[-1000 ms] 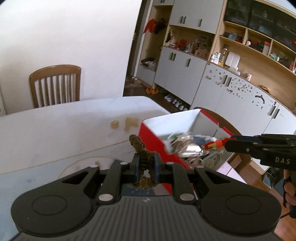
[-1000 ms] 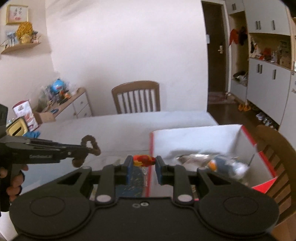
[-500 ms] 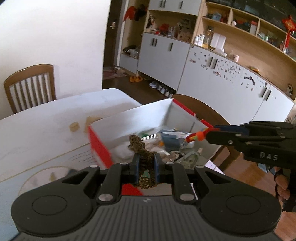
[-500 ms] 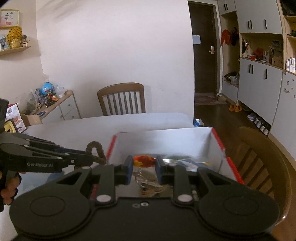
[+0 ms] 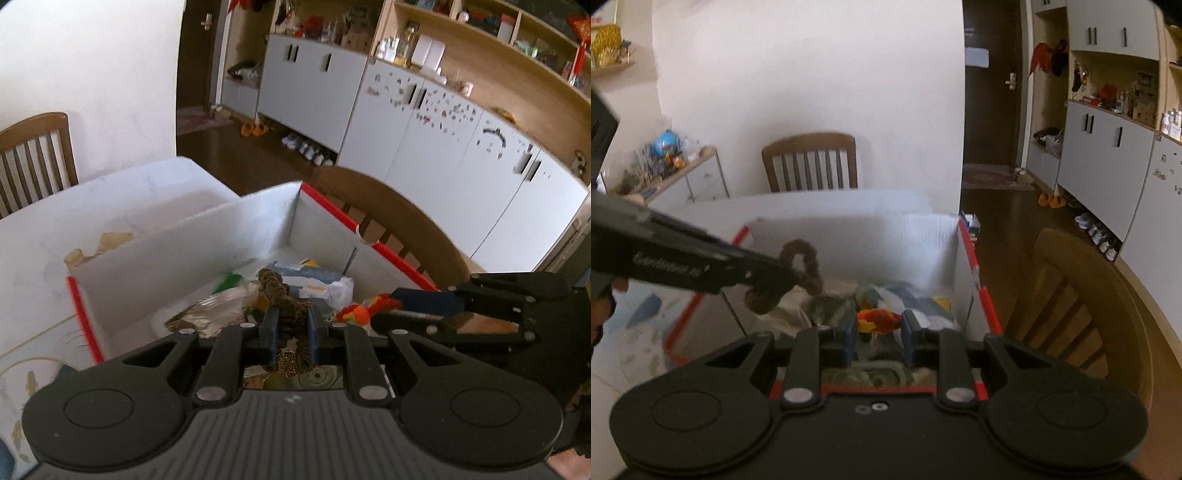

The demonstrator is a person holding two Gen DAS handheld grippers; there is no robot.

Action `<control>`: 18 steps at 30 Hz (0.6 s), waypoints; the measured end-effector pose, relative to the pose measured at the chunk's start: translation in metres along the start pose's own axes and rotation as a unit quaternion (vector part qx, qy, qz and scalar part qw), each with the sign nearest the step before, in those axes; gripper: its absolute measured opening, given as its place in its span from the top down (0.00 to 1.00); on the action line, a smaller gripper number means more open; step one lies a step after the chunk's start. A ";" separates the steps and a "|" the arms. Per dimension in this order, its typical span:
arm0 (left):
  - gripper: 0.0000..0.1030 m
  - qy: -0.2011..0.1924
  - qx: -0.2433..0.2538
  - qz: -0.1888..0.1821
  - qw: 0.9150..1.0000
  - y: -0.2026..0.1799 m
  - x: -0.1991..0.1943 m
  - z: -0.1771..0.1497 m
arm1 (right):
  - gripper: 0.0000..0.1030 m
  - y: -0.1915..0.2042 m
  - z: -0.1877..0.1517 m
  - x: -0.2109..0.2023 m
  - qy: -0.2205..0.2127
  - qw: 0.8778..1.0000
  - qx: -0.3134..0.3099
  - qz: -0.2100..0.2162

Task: Organize objects
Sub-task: 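Carry the scrunchie and toy keychain into the red shoebox, then open both tools to release the scrunchie and keychain in the box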

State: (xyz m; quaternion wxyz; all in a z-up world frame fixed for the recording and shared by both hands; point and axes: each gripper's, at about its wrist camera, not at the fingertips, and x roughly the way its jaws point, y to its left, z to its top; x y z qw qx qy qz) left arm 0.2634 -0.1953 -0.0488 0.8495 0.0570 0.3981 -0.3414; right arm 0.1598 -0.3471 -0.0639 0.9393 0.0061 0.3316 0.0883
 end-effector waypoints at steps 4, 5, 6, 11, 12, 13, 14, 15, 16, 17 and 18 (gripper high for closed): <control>0.85 0.021 0.005 0.008 1.000 -0.007 0.026 0.002 | 0.77 -0.002 -0.005 0.010 0.022 1.000 -0.012 0.014; 0.85 0.027 0.008 0.012 1.000 -0.009 0.033 0.002 | 0.77 -0.002 -0.007 0.012 0.026 0.999 -0.013 0.018; 0.85 0.036 0.012 0.016 0.999 -0.011 0.040 0.002 | 0.77 -0.005 -0.006 0.014 0.030 0.999 -0.013 0.022; 0.85 0.070 0.005 0.027 0.997 -0.009 0.069 0.003 | 0.77 -0.007 -0.006 0.018 0.039 0.998 -0.024 0.039; 0.85 0.075 0.003 0.027 0.997 -0.008 0.073 0.004 | 0.77 -0.012 -0.006 0.019 0.041 0.998 -0.026 0.042; 0.85 0.078 0.004 0.029 0.997 -0.009 0.075 0.004 | 0.77 -0.013 -0.004 0.020 0.042 0.998 -0.026 0.043; 0.85 0.083 0.006 0.030 0.996 -0.009 0.077 0.005 | 0.77 -0.014 -0.004 0.022 0.044 0.998 -0.027 0.044; 0.85 0.087 0.008 0.029 0.996 -0.010 0.080 0.005 | 0.77 -0.015 -0.003 0.023 0.047 0.997 -0.030 0.047; 0.85 0.092 0.009 0.030 0.995 -0.010 0.082 0.004 | 0.77 -0.015 -0.003 0.023 0.048 0.997 -0.032 0.049; 0.85 0.095 0.008 0.032 0.995 -0.011 0.084 0.004 | 0.76 -0.015 -0.002 0.023 0.048 0.997 -0.035 0.051; 0.85 0.098 0.007 0.034 0.995 -0.011 0.086 0.003 | 0.76 -0.016 -0.002 0.024 0.050 0.997 -0.035 0.055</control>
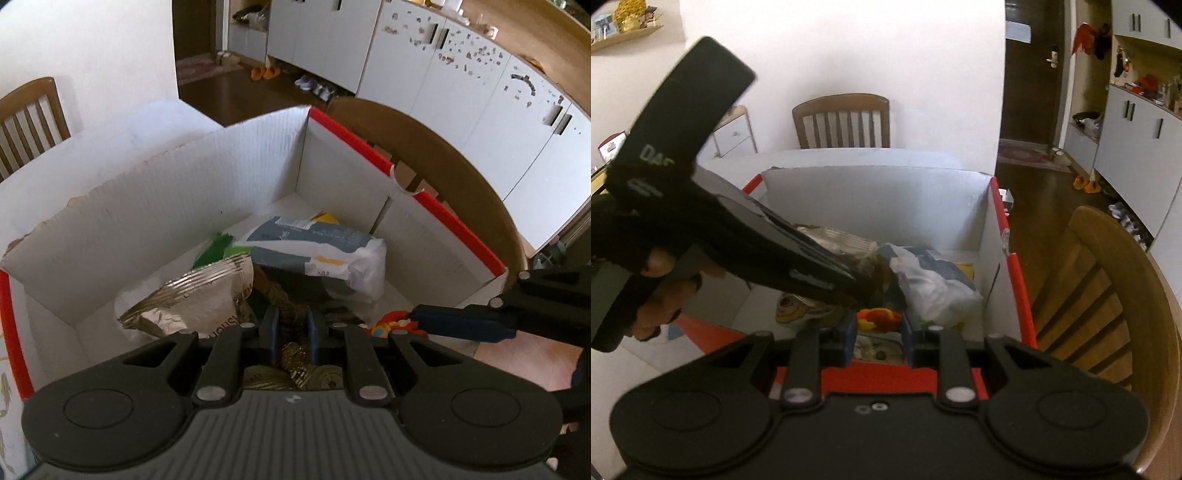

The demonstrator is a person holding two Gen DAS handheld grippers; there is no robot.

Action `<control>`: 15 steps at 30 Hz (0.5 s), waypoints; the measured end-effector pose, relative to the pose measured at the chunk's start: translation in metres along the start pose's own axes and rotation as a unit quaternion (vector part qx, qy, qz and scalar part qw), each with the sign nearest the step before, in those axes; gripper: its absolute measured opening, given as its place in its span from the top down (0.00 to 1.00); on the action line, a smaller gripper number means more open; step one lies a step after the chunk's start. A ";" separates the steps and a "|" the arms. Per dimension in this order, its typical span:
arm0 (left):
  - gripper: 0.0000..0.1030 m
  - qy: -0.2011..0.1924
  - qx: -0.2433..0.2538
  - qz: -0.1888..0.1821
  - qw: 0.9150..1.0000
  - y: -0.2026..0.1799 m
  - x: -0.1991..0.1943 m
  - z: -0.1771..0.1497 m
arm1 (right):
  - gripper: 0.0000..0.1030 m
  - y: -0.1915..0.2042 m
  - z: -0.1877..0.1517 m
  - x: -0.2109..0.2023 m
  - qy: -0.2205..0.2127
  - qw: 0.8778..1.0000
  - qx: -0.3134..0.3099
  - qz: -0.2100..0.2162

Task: Organize objects
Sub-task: 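Open both tools to release the scrunchie and keychain in the box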

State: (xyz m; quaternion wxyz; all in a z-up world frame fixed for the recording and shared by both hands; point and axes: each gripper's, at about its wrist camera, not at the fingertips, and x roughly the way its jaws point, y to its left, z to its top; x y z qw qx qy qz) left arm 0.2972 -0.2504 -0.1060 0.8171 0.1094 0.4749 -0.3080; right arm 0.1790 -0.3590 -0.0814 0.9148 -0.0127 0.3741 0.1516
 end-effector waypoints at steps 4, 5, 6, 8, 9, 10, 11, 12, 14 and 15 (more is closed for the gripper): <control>0.85 0.011 -0.009 0.001 1.000 0.002 0.005 0.000 | 0.72 -0.006 0.001 -0.001 0.003 1.000 0.005 0.009; 0.85 0.011 -0.012 0.001 1.000 0.003 0.005 0.000 | 0.72 -0.008 0.000 -0.001 0.004 1.000 0.005 0.012; 0.85 0.012 -0.014 0.002 1.000 0.003 0.004 0.000 | 0.71 -0.009 0.000 -0.002 0.004 1.000 0.005 0.012; 0.84 0.014 -0.017 0.001 1.000 0.003 0.003 -0.001 | 0.69 -0.012 0.000 -0.002 0.005 1.000 0.007 0.013; 0.83 0.012 -0.015 0.002 1.000 0.003 0.001 -0.002 | 0.67 -0.013 -0.001 -0.003 0.006 1.000 0.010 0.015; 0.81 0.009 -0.015 0.005 1.000 0.002 -0.002 -0.003 | 0.65 -0.015 -0.001 -0.004 0.006 1.000 0.013 0.017; 0.79 0.007 -0.017 0.005 1.000 0.002 -0.004 -0.004 | 0.64 -0.016 -0.001 -0.005 0.006 1.000 0.016 0.018; 0.77 0.005 -0.021 0.003 1.000 0.003 -0.006 -0.006 | 0.62 -0.018 -0.001 -0.007 0.006 1.000 0.019 0.019; 0.76 -0.001 -0.031 -0.001 1.000 0.004 -0.011 -0.008 | 0.60 -0.020 -0.001 -0.009 0.005 0.999 0.024 0.021; 0.75 -0.005 -0.033 -0.003 0.999 0.004 -0.014 -0.010 | 0.58 -0.021 -0.002 -0.010 0.004 0.999 0.026 0.020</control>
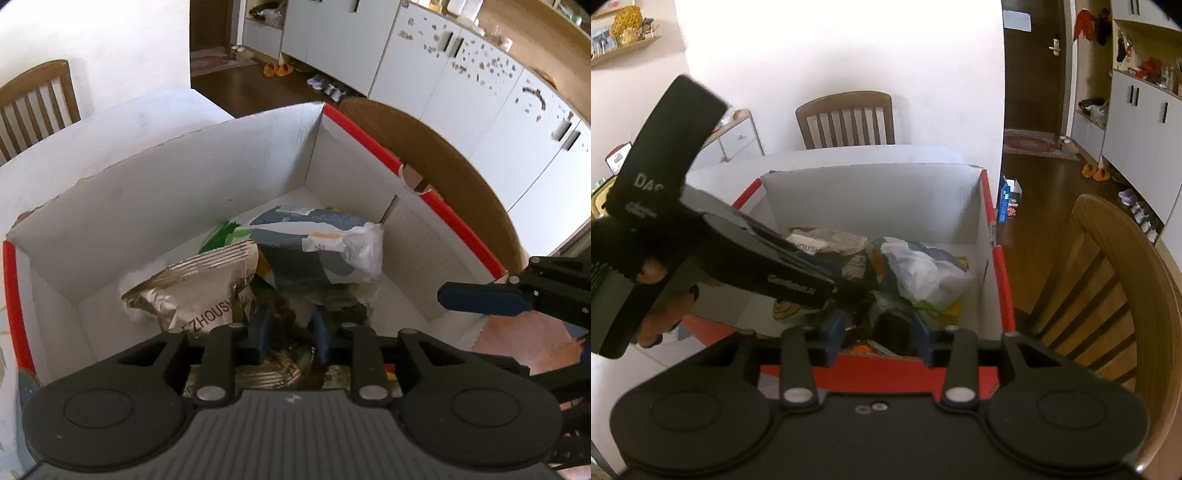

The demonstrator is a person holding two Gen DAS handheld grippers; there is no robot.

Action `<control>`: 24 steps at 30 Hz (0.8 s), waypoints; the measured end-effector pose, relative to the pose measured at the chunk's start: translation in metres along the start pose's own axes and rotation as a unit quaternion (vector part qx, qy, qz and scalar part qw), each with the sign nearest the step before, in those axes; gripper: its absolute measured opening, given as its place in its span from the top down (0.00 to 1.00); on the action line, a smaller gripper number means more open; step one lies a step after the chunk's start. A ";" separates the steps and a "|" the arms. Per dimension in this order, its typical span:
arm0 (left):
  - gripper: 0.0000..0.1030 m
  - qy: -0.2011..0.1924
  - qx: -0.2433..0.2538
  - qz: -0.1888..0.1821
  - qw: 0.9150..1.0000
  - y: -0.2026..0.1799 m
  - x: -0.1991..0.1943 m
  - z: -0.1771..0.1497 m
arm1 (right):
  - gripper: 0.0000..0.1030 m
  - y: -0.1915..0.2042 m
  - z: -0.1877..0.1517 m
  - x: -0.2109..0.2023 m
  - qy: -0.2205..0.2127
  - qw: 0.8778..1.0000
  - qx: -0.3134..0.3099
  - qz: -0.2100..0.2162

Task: Organize objects
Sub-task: 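Open both tools to release the scrunchie and keychain in the box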

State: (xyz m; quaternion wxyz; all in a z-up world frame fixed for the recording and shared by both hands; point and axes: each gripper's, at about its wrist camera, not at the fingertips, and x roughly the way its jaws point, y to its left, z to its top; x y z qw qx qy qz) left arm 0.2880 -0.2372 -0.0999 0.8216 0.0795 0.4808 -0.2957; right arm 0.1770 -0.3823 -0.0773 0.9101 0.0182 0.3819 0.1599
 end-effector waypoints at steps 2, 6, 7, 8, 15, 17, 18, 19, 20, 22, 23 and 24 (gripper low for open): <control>0.75 -0.010 -0.002 -0.003 1.000 0.000 -0.007 -0.003 | 0.56 -0.001 0.000 -0.003 -0.002 1.000 0.006 -0.001; 0.75 -0.030 -0.017 -0.017 0.999 0.004 -0.023 -0.009 | 0.48 0.000 0.002 -0.011 -0.012 1.000 0.020 -0.001; 0.75 -0.035 -0.019 -0.021 0.999 0.004 -0.026 -0.009 | 0.47 0.001 0.002 -0.014 -0.016 1.000 0.023 -0.001; 0.75 -0.042 -0.020 -0.025 0.999 0.005 -0.032 -0.012 | 0.46 0.002 0.003 -0.016 -0.018 0.999 0.026 -0.001; 0.75 -0.078 -0.016 -0.041 0.996 0.014 -0.069 -0.028 | 0.40 0.021 0.009 -0.036 -0.048 0.998 0.045 -0.011; 0.75 -0.090 -0.013 -0.047 0.995 0.018 -0.083 -0.033 | 0.38 0.029 0.010 -0.041 -0.059 0.997 0.050 -0.017; 0.75 -0.096 -0.011 -0.050 0.994 0.020 -0.089 -0.034 | 0.37 0.034 0.011 -0.044 -0.064 0.996 0.054 -0.020; 0.75 -0.101 -0.009 -0.051 0.994 0.021 -0.095 -0.036 | 0.36 0.037 0.011 -0.047 -0.068 0.996 0.058 -0.022; 0.75 -0.107 -0.006 -0.051 0.993 0.022 -0.102 -0.039 | 0.36 0.042 0.012 -0.050 -0.073 0.995 0.061 -0.024; 0.75 -0.117 -0.002 -0.052 0.992 0.026 -0.113 -0.044 | 0.32 0.051 0.013 -0.054 -0.082 0.994 0.068 -0.029; 0.75 -0.121 0.000 -0.055 0.991 0.028 -0.119 -0.047 | 0.32 0.055 0.013 -0.055 -0.085 0.993 0.069 -0.030; 0.75 -0.124 -0.002 -0.058 0.991 0.031 -0.125 -0.049 | 0.30 0.061 0.014 -0.057 -0.089 0.993 0.070 -0.033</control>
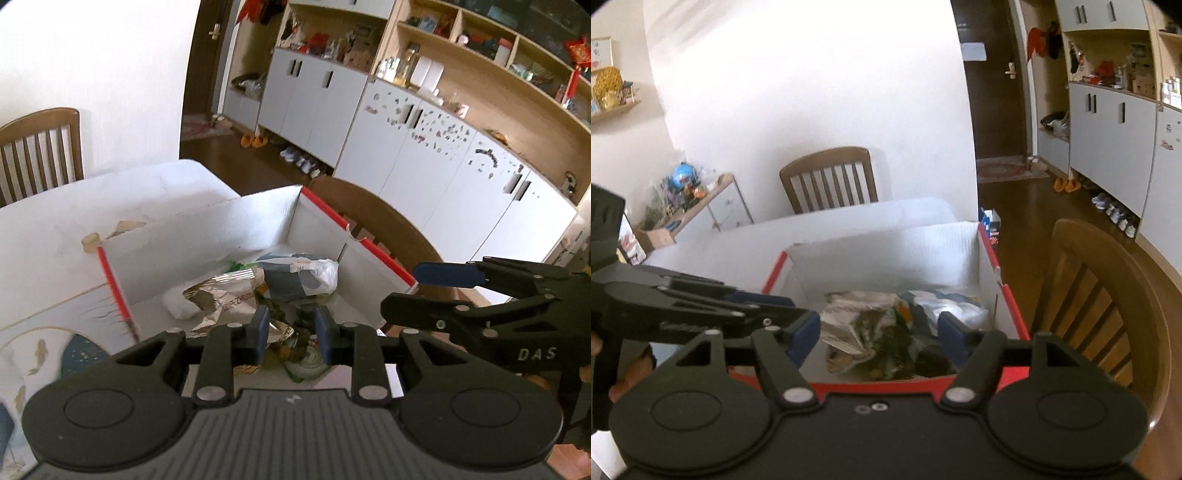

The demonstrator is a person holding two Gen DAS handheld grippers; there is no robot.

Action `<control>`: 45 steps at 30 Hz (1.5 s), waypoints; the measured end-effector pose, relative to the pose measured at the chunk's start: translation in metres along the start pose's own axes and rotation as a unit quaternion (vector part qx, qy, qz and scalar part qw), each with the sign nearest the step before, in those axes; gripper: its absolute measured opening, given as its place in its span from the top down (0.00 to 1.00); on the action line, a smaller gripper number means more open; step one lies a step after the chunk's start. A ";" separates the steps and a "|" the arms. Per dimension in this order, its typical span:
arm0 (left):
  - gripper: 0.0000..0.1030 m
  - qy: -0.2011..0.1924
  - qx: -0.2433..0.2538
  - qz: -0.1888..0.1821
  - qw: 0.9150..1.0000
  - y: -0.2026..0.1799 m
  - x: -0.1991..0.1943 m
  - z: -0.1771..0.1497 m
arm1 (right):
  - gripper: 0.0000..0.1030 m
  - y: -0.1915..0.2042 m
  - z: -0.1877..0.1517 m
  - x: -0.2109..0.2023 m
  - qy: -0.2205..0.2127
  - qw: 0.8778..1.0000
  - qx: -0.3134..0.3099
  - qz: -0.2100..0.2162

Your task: Organize objects

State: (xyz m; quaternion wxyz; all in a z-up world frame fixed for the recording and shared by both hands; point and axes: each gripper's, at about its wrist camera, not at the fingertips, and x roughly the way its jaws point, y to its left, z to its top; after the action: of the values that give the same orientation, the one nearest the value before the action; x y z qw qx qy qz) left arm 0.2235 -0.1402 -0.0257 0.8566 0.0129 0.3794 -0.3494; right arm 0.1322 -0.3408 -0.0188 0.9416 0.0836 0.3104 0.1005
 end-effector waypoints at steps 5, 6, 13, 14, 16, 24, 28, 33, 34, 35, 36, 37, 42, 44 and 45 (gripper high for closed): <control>0.75 -0.012 -0.005 -0.004 1.000 0.011 -0.025 -0.006 | 0.25 0.020 -0.002 -0.009 -0.018 1.000 0.010 -0.006; 0.74 -0.014 -0.004 -0.004 1.000 0.013 -0.030 -0.007 | 0.24 0.025 -0.003 -0.012 -0.022 1.000 0.012 -0.007; 0.40 -0.034 0.011 -0.001 0.999 0.021 -0.057 -0.018 | 0.15 0.050 -0.010 -0.028 -0.050 0.998 0.021 -0.019; 0.39 -0.039 0.016 -0.001 0.999 0.021 -0.061 -0.020 | 0.15 0.053 -0.011 -0.029 -0.053 0.998 0.022 -0.022; 0.36 -0.043 0.024 0.002 0.999 0.022 -0.067 -0.023 | 0.13 0.060 -0.013 -0.032 -0.058 0.998 0.022 -0.028; 0.13 -0.060 0.039 0.025 0.997 0.026 -0.082 -0.030 | 0.07 0.083 -0.024 -0.041 -0.074 0.996 0.022 -0.050; 0.01 -0.063 0.043 0.035 0.996 0.028 -0.086 -0.035 | 0.05 0.091 -0.028 -0.046 -0.082 0.995 0.021 -0.058; 0.00 -0.067 0.037 0.021 0.997 0.032 -0.092 -0.040 | 0.04 0.099 -0.035 -0.049 -0.084 0.994 0.022 -0.066; 0.00 -0.068 0.038 0.021 0.997 0.032 -0.092 -0.041 | 0.03 0.101 -0.036 -0.050 -0.084 0.994 0.023 -0.066; 0.00 -0.070 0.040 0.022 0.997 0.032 -0.094 -0.042 | 0.03 0.102 -0.037 -0.051 -0.084 0.994 0.023 -0.068; 0.00 -0.071 0.042 0.021 0.996 0.032 -0.095 -0.043 | 0.03 0.103 -0.038 -0.051 -0.084 0.994 0.023 -0.070; 0.00 -0.073 0.043 0.019 0.996 0.032 -0.096 -0.044 | 0.03 0.105 -0.039 -0.052 -0.083 0.994 0.023 -0.071; 0.00 -0.081 0.048 0.020 0.995 0.031 -0.102 -0.049 | 0.03 0.111 -0.043 -0.053 -0.079 0.994 0.024 -0.077; 0.00 -0.084 0.050 0.023 0.995 0.032 -0.104 -0.051 | 0.03 0.112 -0.044 -0.053 -0.078 0.993 0.025 -0.080; 0.00 -0.083 0.051 0.025 0.995 0.032 -0.104 -0.052 | 0.03 0.113 -0.044 -0.053 -0.078 0.993 0.026 -0.081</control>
State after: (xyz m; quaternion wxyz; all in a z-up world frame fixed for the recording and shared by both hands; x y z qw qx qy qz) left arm 0.1612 -0.0395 -0.0018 0.8919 0.0365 0.2879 -0.3467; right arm 0.0485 -0.2400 0.0012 0.9655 0.0898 0.2442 0.0089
